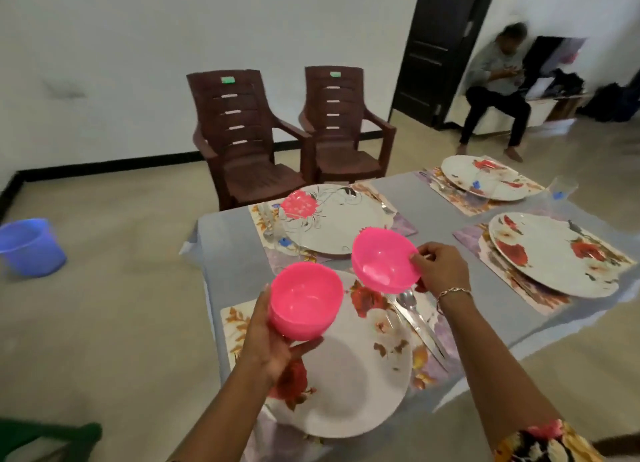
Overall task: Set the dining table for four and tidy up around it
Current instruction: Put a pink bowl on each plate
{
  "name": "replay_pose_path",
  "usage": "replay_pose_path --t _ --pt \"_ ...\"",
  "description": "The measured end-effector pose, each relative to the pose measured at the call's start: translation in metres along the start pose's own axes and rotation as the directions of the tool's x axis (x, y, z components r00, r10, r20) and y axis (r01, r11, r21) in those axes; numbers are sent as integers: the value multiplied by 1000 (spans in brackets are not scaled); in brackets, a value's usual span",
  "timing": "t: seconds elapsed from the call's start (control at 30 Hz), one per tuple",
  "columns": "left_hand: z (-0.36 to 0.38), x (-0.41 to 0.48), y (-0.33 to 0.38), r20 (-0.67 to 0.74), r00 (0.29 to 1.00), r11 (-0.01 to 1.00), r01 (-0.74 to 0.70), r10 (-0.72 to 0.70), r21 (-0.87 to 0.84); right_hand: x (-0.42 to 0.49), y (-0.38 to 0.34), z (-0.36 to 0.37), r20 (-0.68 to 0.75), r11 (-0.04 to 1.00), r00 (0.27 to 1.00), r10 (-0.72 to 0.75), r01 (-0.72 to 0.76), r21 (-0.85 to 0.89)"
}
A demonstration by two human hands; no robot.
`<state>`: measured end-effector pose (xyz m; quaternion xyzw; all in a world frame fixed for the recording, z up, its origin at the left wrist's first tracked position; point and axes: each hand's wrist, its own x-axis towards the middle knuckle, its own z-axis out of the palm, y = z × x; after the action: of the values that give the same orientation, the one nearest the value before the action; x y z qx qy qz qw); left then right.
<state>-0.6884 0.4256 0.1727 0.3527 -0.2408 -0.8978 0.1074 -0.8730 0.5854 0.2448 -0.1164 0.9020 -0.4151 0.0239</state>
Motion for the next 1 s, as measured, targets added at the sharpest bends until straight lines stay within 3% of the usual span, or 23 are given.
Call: replay_pose_path --t 0.3,0.47,1.0 --pt "4 -5 -5 -88 984 983 -163 156 -83 40 43 69 218 995 975 45 -24 -98" --pt "2 -10 -17 -148 975 979 -183 168 -91 45 56 87 298 977 951 78 -13 -215" --pt "18 -10 -45 -169 972 972 -186 162 -140 54 81 86 447 972 886 123 -17 -234"
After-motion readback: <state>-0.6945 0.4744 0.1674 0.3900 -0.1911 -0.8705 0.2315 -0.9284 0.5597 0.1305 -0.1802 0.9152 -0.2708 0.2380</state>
